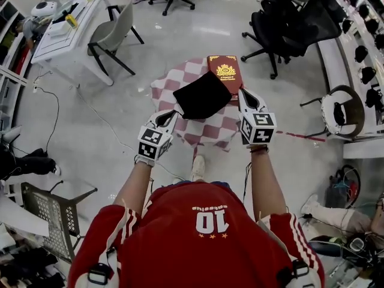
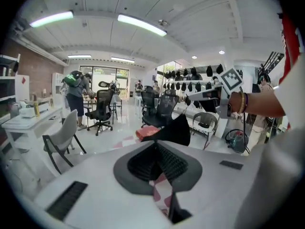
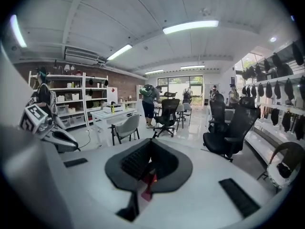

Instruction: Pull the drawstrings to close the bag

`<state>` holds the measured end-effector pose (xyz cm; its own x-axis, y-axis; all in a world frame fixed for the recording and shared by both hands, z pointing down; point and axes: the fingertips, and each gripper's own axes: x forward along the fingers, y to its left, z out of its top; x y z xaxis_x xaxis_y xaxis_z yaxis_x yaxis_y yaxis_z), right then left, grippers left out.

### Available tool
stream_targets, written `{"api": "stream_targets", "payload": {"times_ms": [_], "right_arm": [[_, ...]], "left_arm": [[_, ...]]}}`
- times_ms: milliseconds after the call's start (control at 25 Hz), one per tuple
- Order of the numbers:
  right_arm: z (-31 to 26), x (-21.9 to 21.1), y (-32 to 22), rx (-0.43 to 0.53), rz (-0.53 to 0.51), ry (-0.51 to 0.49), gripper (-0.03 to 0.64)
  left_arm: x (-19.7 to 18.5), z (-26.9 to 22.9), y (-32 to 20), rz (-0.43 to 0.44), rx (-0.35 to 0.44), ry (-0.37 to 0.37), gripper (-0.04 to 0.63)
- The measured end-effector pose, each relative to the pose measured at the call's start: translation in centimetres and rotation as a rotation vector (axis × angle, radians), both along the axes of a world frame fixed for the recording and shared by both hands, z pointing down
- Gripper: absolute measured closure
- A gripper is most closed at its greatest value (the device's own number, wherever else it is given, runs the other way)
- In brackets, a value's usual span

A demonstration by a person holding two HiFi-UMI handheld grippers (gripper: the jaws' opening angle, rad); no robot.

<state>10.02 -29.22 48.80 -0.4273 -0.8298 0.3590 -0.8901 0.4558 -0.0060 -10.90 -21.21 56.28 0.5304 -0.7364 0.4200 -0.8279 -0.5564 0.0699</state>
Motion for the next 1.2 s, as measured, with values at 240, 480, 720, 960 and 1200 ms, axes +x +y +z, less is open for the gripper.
{"api": "stream_targets", "payload": {"times_ms": [240,480,720,960,1200], "right_arm": [[-4.7,0.5,3.2,0.078,0.011,-0.013,0.598],[-7.6,2.0,5.6,0.130,0.075,-0.016,0.598],[-9.7,4.3,7.3,0.172,0.168,-0.011,0.600],[-10.8,6.2,8.7,0.185,0.272,0.011,0.600],[-10.6,7.3,9.3,0.178,0.350,0.052,0.600]], "left_arm": [[-3.3,-7.7,-0.9,-0.078,0.126,0.070,0.574],[-5.4,-12.8,-0.7,-0.126,0.210,0.106,0.575],[-8.1,-16.2,-0.5,-0.197,0.267,0.109,0.575],[-9.6,-18.3,0.2,-0.244,0.301,0.088,0.575],[-10.7,-18.5,0.5,-0.291,0.301,0.059,0.575]]}}
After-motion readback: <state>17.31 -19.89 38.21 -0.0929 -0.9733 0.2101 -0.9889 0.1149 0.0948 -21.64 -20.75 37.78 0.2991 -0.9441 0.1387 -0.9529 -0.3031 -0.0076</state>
